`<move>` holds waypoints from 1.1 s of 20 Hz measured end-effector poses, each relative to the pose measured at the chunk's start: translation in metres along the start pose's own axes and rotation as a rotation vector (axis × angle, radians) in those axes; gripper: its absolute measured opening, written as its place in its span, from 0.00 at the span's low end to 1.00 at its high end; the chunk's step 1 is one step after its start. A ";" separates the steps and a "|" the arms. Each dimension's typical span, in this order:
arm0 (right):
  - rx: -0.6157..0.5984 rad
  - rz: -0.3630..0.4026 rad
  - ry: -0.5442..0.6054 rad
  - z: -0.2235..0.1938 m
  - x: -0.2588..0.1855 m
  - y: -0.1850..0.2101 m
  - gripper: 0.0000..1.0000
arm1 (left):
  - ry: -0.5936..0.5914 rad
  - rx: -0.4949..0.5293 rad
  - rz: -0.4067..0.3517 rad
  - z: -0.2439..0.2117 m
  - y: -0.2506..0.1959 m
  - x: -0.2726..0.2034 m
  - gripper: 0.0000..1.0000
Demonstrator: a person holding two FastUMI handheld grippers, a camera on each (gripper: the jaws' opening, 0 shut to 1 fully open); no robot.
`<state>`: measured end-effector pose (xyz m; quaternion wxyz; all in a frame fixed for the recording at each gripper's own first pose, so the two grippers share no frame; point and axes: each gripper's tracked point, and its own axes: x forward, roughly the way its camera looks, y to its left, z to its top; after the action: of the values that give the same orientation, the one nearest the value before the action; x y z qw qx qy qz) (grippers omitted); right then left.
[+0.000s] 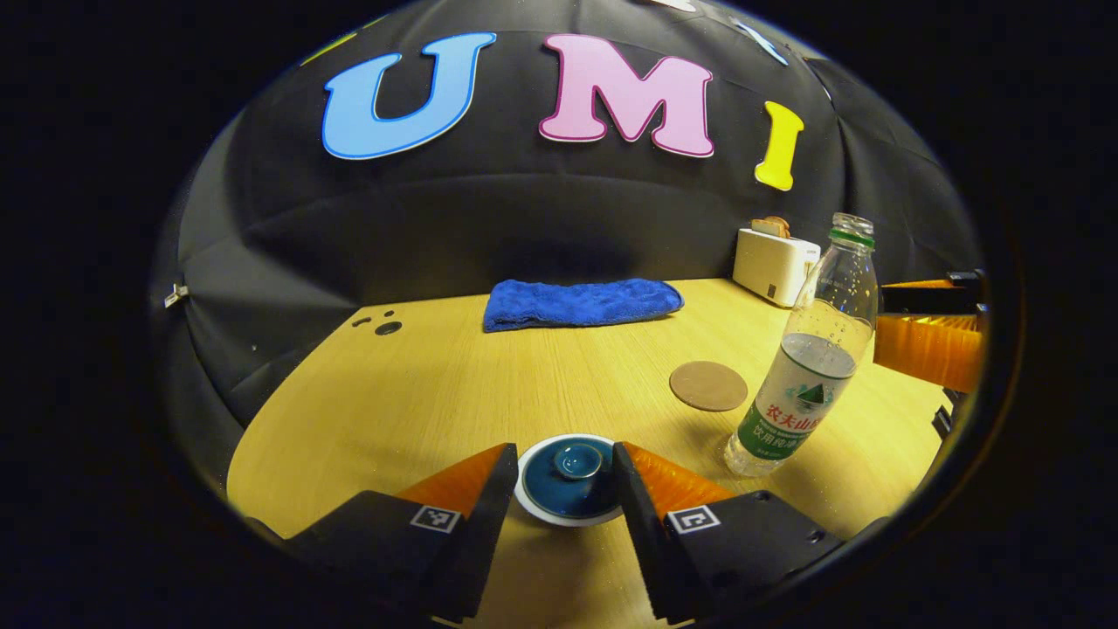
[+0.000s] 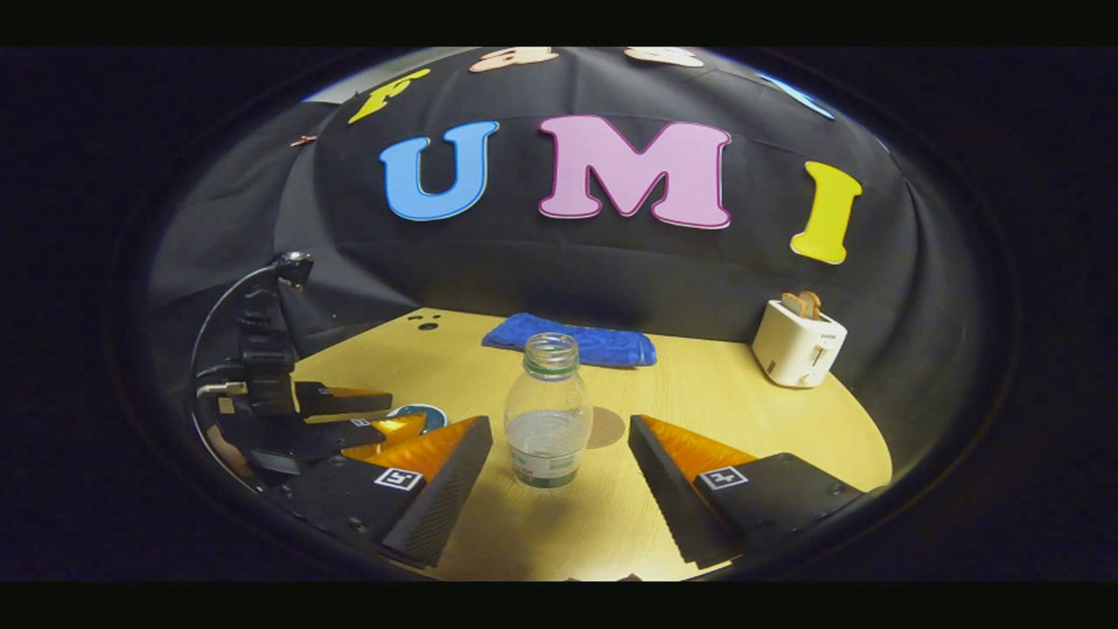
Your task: Open the teacup lid with one hand, grasp the water bottle and pour water into the teacup with the other hand; after pouring, place the water bottle on the coaster and then close the teacup lid.
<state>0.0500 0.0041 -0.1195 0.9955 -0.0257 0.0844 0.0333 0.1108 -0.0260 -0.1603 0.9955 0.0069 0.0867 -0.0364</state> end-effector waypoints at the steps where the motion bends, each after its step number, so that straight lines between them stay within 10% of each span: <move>1: 0.000 0.001 0.001 -0.002 0.001 0.002 0.98 | -0.003 0.011 0.001 -0.001 0.000 0.001 0.69; 10: 0.025 -0.003 0.012 -0.012 0.009 0.007 0.98 | -0.010 0.039 -0.021 -0.001 -0.009 0.006 0.36; 22: 0.070 -0.039 0.006 -0.025 0.026 0.007 0.98 | -0.030 0.056 -0.054 0.011 -0.008 -0.001 0.27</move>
<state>0.0711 0.0110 -0.1490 0.9960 0.0075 0.0879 0.0108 0.1114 -0.0340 -0.1497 0.9948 0.0320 0.0709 -0.0658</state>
